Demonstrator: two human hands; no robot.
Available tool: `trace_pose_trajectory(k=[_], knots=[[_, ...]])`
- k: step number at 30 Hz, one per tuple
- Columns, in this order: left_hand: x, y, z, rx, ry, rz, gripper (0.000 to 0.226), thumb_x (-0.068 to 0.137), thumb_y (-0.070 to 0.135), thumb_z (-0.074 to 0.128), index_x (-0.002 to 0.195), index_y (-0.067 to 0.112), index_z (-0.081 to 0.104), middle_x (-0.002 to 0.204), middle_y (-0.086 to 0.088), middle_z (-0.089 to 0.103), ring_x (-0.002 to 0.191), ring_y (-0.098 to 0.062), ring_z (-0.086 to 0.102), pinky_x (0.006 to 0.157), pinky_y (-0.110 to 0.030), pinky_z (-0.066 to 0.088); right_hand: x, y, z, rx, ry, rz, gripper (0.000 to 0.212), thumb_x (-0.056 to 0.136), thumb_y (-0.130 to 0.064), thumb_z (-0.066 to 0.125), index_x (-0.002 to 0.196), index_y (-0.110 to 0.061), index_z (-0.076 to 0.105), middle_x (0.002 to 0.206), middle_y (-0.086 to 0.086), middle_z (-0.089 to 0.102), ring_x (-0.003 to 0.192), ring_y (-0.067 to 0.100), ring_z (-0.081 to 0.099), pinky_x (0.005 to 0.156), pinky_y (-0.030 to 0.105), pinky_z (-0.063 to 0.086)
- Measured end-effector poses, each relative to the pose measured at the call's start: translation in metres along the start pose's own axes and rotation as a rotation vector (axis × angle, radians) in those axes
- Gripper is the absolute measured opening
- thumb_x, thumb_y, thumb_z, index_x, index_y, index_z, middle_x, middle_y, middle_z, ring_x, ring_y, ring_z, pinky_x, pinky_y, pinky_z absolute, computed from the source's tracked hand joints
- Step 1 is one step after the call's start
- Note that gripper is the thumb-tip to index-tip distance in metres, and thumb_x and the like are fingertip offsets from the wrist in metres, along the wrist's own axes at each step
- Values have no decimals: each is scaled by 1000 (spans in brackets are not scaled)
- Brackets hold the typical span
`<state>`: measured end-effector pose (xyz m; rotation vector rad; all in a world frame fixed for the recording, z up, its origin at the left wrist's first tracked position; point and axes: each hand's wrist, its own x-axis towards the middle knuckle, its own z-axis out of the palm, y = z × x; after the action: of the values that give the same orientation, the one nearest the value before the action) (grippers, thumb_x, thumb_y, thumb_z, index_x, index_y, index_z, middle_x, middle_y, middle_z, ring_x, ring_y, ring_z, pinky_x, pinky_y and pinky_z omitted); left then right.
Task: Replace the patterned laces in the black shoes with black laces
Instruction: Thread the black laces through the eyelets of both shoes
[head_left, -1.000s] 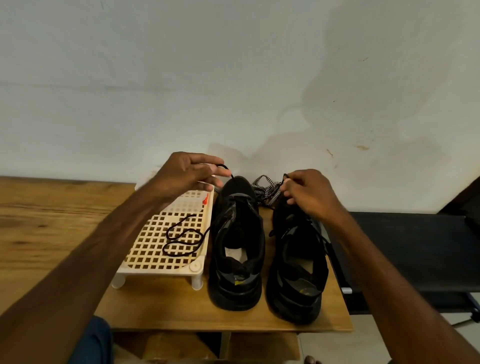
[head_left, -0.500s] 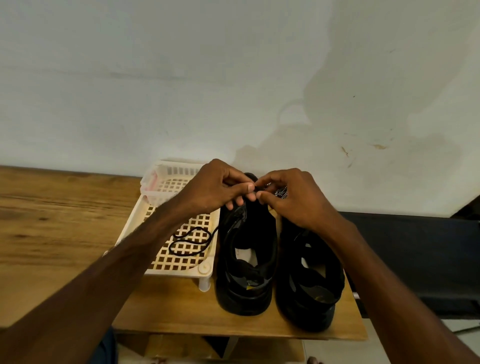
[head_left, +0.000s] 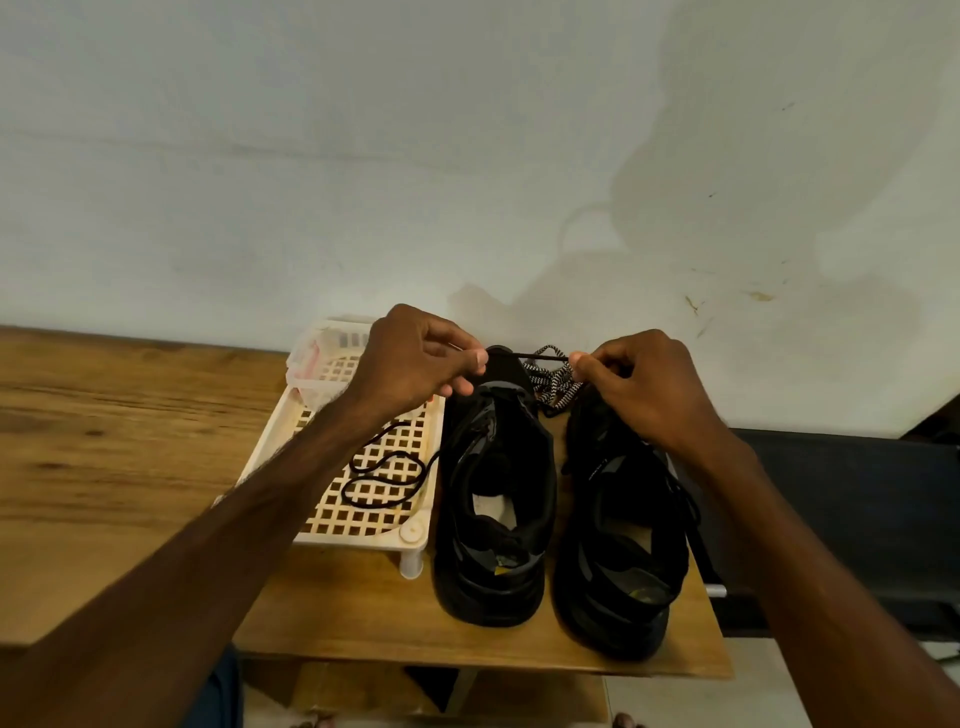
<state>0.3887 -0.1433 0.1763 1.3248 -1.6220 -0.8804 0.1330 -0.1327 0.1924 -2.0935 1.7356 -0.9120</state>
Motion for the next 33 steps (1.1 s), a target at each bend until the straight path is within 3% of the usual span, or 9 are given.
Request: trace_pose_trajectory(k=[3,5,7,9,13,17,23,29,33], knots=[[0,0,0,35,37,31,13,86,20,81,95,11,79,75,1,78,64,-14,75,56,-21,58,-1,2,5,-48,-102,-2,24,97,-34,68,83,-20,81,69,-6,71,59,1,60,59,16,42],[-2,1,5,60,-32,55,10,91,14,75,100,12,79,81,2,79,68,-14,75,56,-19,56,-1,1,10,-64,-131,-7,14,96,-27,70,101,-20,80,92,-6,76,81,2,67,71,12,45],[-4,2,13,89,-88,80,13,95,11,69,105,11,79,85,2,79,70,-13,75,59,-19,57,-1,-4,13,-81,-127,-44,25,93,-26,73,118,-21,76,113,-6,75,103,8,68,85,12,46],[-5,4,18,103,-99,98,12,95,14,71,102,12,79,82,3,79,68,-11,74,57,-17,55,0,-11,14,-50,-134,-98,32,90,-30,76,121,-26,75,120,-11,73,110,5,66,94,18,48],[-6,9,21,60,-57,97,11,88,22,79,94,13,81,75,4,78,61,-13,74,56,-14,52,-1,-21,19,63,-212,-144,21,90,-24,77,111,-28,80,99,-15,77,91,-5,69,83,10,49],[-6,11,20,45,-28,91,18,86,27,81,94,12,81,75,3,78,61,-13,74,64,-17,57,1,-23,21,132,-167,-128,13,91,-21,77,102,-25,82,81,-13,77,72,-4,69,73,17,54],[-8,10,21,79,-97,109,11,93,22,74,96,13,80,78,4,78,65,-11,74,56,-16,53,0,-21,18,202,-150,-92,16,89,-23,78,105,-26,81,88,-11,78,82,3,74,82,34,63],[-9,10,26,118,-107,93,14,95,25,71,98,14,80,77,4,77,63,-9,72,56,-15,50,-2,-23,17,160,-158,-79,12,88,-20,80,99,-25,83,85,-12,78,77,-1,72,80,26,62],[-15,13,26,338,21,75,27,82,49,80,82,22,74,68,9,72,62,0,69,59,-11,51,-1,-16,18,77,-157,0,9,88,-18,80,95,-22,82,83,-11,77,74,1,73,82,28,62]])
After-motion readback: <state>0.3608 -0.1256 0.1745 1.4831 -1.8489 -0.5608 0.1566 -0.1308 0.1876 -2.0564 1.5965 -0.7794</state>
